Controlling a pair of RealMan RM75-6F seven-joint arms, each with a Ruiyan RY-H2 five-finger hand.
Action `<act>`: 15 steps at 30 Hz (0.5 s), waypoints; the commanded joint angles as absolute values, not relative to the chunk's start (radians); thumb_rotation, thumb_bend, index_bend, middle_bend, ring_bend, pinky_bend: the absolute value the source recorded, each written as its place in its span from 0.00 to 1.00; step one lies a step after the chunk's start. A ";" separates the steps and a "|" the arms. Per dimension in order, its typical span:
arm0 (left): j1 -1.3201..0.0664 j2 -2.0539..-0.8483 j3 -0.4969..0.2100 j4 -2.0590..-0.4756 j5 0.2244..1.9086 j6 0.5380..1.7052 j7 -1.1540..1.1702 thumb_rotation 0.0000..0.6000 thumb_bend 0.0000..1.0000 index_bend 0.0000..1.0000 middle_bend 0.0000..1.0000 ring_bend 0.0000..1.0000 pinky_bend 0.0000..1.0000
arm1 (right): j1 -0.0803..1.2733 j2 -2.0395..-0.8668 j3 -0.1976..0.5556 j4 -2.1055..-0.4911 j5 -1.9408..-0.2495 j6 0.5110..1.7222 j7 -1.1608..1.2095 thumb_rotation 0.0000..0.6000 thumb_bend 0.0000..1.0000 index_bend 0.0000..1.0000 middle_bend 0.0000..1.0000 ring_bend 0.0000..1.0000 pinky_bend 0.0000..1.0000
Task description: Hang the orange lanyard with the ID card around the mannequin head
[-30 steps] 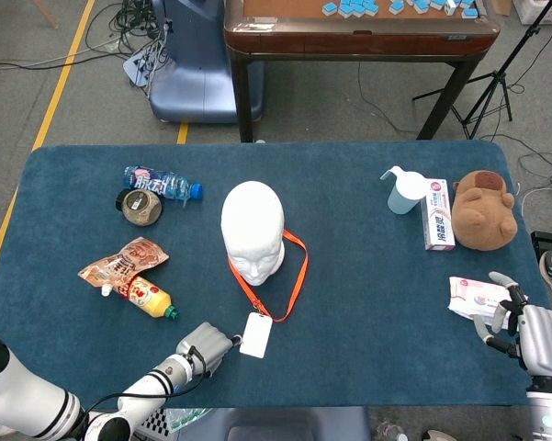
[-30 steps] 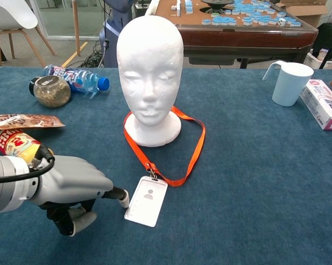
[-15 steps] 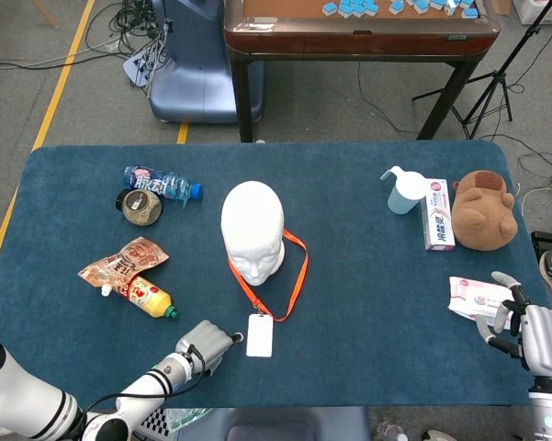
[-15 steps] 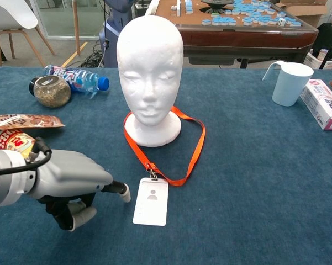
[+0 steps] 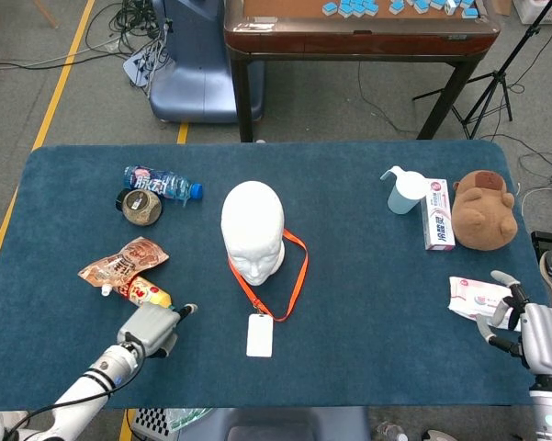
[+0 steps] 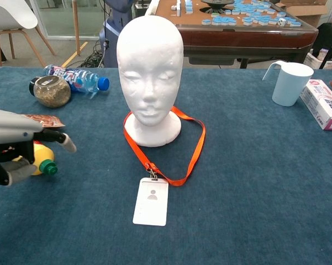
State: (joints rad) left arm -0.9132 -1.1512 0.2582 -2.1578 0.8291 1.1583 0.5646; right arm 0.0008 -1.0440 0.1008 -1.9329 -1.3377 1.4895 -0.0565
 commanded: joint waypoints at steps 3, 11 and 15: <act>-0.730 -1.072 0.275 -2.102 1.013 1.310 0.382 1.00 0.47 0.19 0.78 0.78 0.94 | 0.009 -1.042 0.094 -1.932 -1.349 1.476 -0.070 1.00 0.30 0.22 0.50 0.50 0.65; -0.533 -1.077 0.237 -1.951 1.144 1.456 0.164 1.00 0.45 0.28 0.76 0.73 0.90 | 0.024 -1.057 0.084 -1.918 -1.368 1.455 -0.078 1.00 0.27 0.22 0.45 0.46 0.60; -0.444 -1.097 0.209 -1.889 1.172 1.533 0.121 1.00 0.40 0.28 0.73 0.68 0.88 | 0.024 -1.072 0.084 -1.903 -1.389 1.474 -0.090 1.00 0.12 0.22 0.43 0.43 0.56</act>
State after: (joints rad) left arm -0.4858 -1.0854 0.2286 -1.9183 1.1477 1.4954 0.1502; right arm 0.0241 -1.0681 0.0843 -1.9076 -1.3840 1.4694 -0.0878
